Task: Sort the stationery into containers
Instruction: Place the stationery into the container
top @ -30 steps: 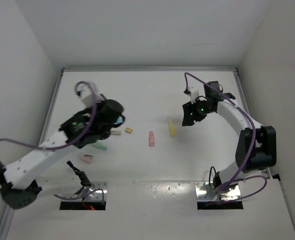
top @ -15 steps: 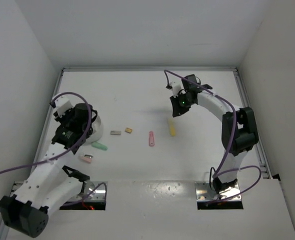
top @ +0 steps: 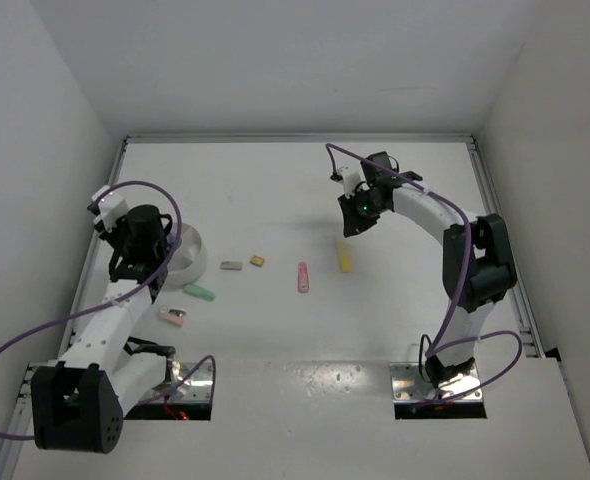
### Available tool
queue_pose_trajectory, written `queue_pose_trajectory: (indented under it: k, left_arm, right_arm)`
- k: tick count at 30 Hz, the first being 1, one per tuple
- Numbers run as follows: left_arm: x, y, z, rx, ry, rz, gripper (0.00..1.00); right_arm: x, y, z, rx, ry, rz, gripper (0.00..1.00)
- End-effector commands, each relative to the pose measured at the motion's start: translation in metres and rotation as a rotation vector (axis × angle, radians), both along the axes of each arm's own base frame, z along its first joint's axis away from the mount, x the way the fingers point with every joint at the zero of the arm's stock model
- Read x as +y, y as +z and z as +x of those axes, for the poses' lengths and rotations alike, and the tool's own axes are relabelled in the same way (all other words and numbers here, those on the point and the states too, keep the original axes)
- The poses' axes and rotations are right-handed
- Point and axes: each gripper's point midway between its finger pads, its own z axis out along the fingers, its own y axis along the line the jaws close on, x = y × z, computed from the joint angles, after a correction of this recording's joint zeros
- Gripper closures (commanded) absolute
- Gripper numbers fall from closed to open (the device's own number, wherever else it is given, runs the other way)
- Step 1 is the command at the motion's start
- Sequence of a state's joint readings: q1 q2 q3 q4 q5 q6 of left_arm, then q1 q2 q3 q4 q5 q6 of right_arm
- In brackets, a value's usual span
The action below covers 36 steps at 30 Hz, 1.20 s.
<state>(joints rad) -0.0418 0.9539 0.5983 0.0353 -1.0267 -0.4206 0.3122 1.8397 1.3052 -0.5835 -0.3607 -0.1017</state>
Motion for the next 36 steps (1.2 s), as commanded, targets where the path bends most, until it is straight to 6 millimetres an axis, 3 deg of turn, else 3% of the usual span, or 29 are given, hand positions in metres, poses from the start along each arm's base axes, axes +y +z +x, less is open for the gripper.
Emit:
queue_pose_trajectory:
  k: [1,13,21,28,36]
  left_arm:
    - [-0.002,0.015,0.022,-0.086,-0.053,0.019,1.0]
    - [-0.003,-0.003,0.052,-0.046,-0.079,0.019,1.0]
    - [-0.029,-0.013,0.071,-0.037,-0.144,0.014,1.0]
    - [-0.04,-0.032,0.068,-0.013,-0.133,-0.004,1.0]
    - [-0.04,-0.045,0.055,0.031,-0.073,0.007,1.0]
  right_arm:
    - [0.003,0.016,0.004,-0.058,0.004,0.015,0.9]
    - [0.003,0.016,0.004,-0.058,0.004,0.014,0.82]
    - [0.003,0.012,0.004,-0.053,0.012,0.009,0.82]
    - [0.003,0.012,0.004,-0.053,0.012,0.009,0.82]
    - [0.003,0.016,0.004,-0.062,0.012,0.012,0.81]
